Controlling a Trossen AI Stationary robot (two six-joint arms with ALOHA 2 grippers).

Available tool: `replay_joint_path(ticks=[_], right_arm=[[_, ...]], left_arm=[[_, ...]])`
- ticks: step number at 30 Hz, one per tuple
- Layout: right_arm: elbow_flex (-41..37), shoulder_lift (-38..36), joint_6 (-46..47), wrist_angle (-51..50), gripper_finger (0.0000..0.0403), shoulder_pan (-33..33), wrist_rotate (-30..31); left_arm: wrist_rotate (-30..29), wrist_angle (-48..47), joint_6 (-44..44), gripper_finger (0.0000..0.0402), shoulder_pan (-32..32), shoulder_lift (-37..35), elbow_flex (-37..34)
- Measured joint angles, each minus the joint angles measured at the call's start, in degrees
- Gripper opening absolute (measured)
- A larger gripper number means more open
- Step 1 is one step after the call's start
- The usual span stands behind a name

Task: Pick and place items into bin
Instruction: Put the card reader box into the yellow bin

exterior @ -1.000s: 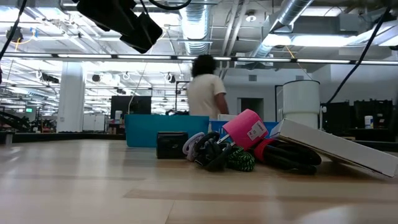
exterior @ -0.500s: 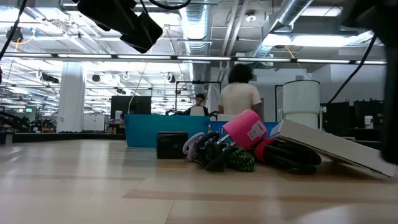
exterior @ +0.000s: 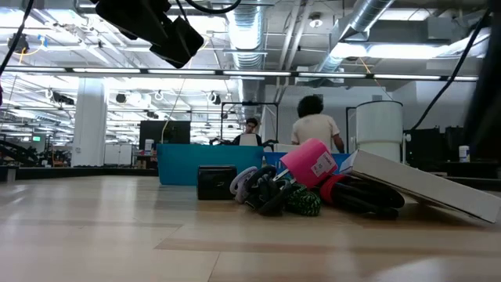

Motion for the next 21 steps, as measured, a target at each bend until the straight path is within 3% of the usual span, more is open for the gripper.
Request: replay_joint_path(ticks=[5,21], right_arm=[[0.02,-0.02,-0.55,-0.02,0.0005,0.82,-1.32],[0.02,-0.02,4.46,0.87,0.0003,3.29,-4.21]], left_arm=[[0.00,0.08,-0.38,0.0169,0.00,0.00,0.00],[0.00,0.16,-1.77,0.0169,0.00,0.00,0.00]])
